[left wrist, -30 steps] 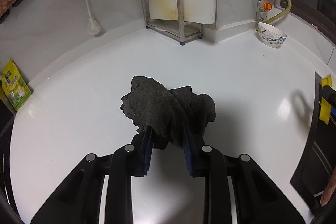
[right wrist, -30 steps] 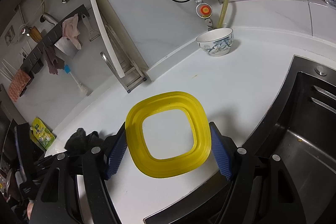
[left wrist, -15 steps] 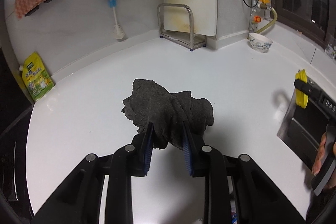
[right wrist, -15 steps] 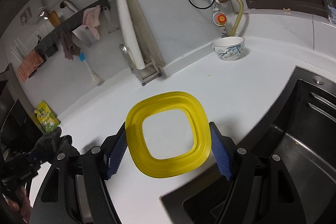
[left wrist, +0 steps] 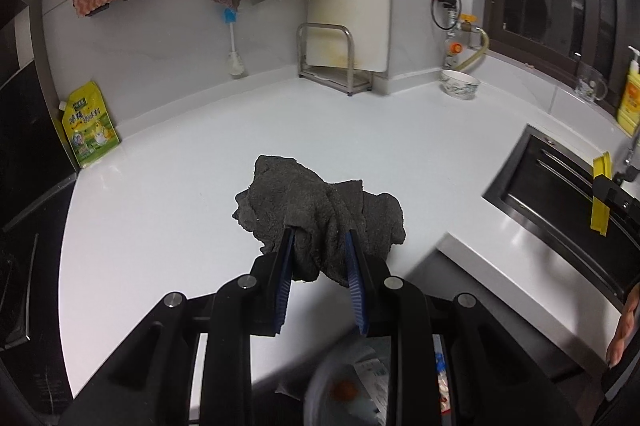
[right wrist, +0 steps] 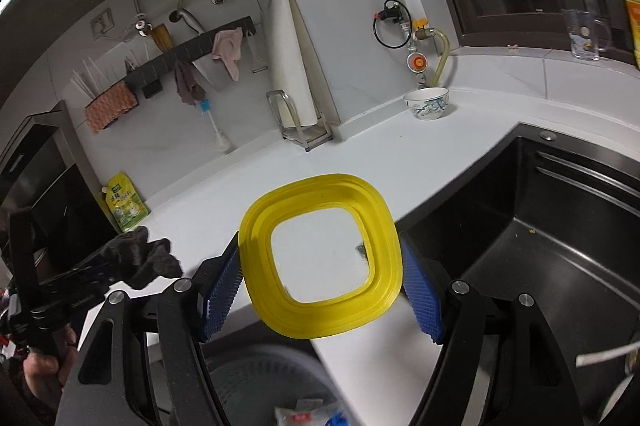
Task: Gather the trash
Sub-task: 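Carry the cloth in the left tool and lid in the right tool over the basket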
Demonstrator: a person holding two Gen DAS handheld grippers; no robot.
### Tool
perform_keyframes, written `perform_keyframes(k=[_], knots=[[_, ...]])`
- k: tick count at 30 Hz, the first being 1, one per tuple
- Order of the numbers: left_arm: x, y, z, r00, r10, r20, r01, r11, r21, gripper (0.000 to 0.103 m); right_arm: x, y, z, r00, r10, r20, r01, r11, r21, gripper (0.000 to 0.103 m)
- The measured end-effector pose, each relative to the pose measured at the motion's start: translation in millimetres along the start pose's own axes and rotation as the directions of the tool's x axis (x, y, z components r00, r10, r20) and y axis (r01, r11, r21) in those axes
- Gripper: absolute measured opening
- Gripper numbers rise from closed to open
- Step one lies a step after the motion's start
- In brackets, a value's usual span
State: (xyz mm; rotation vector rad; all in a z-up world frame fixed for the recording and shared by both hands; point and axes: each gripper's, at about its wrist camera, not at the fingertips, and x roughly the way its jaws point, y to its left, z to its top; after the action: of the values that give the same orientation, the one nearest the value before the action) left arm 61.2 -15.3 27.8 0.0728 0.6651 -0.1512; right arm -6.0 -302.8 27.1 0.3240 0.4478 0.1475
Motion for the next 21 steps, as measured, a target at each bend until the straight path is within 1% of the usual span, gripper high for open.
perform_keyframes(k=[4, 10, 17, 21], knots=[[-14.3, -5.8, -21.0, 0.999, -0.035, -0.005, 0.035, 0.999, -0.005, 0.025, -31.9, 15.1, -30.5, 1.0, -0.008, -0.007, 0.008, 1.0, 0.014, 0.071], [-32.1, -21.3, -55.2, 0.999, -0.054, -0.001, 0.054, 0.998, 0.028, 0.025, -50.6, 34.1, -74.2, 0.996, -0.017, -0.082, 0.018, 1.0, 0.002, 0.071], [-22.1, -37.8, -87.2, 0.994, -0.088, -0.068, 0.092, 0.994, 0.052, 0.025, -39.3, 42.9, -112.4, 0.983, -0.006, -0.185, 0.008, 1.0, 0.006, 0.071], [-13.0, -42.5, -94.6, 0.993, -0.083, -0.079, 0.087, 0.995, 0.053, 0.025, -24.0, 45.7, -127.8, 0.971, 0.004, -0.238, -0.001, 1.0, 0.012, 0.071]])
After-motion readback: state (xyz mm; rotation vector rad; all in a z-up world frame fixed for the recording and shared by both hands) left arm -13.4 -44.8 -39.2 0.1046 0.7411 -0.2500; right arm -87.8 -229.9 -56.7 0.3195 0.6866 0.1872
